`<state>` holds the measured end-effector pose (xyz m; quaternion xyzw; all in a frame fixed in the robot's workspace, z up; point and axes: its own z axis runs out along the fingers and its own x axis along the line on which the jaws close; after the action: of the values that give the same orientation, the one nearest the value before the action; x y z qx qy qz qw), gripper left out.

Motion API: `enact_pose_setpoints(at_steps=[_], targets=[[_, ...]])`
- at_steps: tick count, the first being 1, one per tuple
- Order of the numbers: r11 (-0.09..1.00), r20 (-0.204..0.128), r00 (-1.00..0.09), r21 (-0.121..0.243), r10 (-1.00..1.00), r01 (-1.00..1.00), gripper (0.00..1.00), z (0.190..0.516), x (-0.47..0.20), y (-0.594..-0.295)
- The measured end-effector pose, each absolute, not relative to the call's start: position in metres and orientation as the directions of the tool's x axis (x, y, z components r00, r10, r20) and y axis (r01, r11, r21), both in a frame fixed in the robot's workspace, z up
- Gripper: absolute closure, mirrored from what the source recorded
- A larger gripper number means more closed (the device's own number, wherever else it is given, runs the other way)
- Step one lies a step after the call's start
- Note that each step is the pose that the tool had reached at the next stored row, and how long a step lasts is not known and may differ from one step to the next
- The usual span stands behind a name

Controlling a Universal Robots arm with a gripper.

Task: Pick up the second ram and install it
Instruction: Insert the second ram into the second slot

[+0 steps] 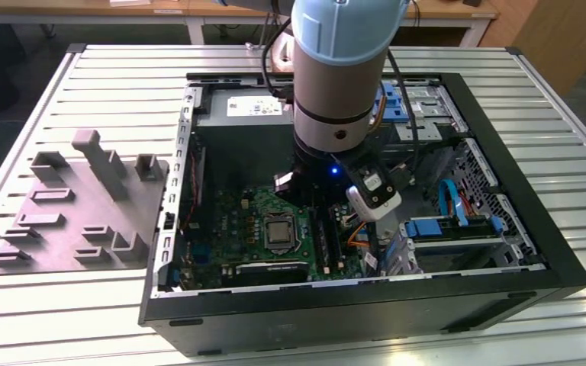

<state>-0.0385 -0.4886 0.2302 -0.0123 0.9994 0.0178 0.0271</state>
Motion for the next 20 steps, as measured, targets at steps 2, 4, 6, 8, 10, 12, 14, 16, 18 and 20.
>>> enact_pose_setpoints(at_steps=[2, 4, 6, 8, 10, 12, 14, 16, 18, 20], targets=[[0.999, -0.055, -0.998, 0.035, -0.024, -0.026, 0.89, 0.2301, -0.0385, -0.4886], [0.999, -0.055, -0.998, 0.035, -0.024, -0.026, 0.89, 0.2300, -0.0385, -0.4886], [0.999, -0.055, -0.998, 0.035, -0.019, -0.021, 0.89, 0.2300, -0.0385, -0.4886], [0.999, -0.055, -0.998, 0.035, -0.008, -0.010, 0.89, 0.2298, -0.0385, -0.4886], [0.999, -0.055, -0.999, 0.035, 0.001, -0.001, 0.89, 0.2297, -0.0385, -0.4886], [0.999, -0.055, -0.999, 0.035, 0.003, 0.001, 0.89, 0.2297, -0.0385, -0.4886], [0.999, -0.055, -0.999, 0.035, 0.003, 0.001, 0.89, 0.2297, -0.0385, -0.4886], [0.999, -0.055, -0.999, 0.033, 0.003, 0.001, 0.89, 0.2295, -0.0386, -0.4876], [1.000, -0.055, -0.999, 0.030, 0.002, 0.001, 0.89, 0.2293, -0.0385, -0.4869], [1.000, -0.054, -0.999, 0.025, 0.002, 0.001, 0.89, 0.2287, -0.0385, -0.4865]])
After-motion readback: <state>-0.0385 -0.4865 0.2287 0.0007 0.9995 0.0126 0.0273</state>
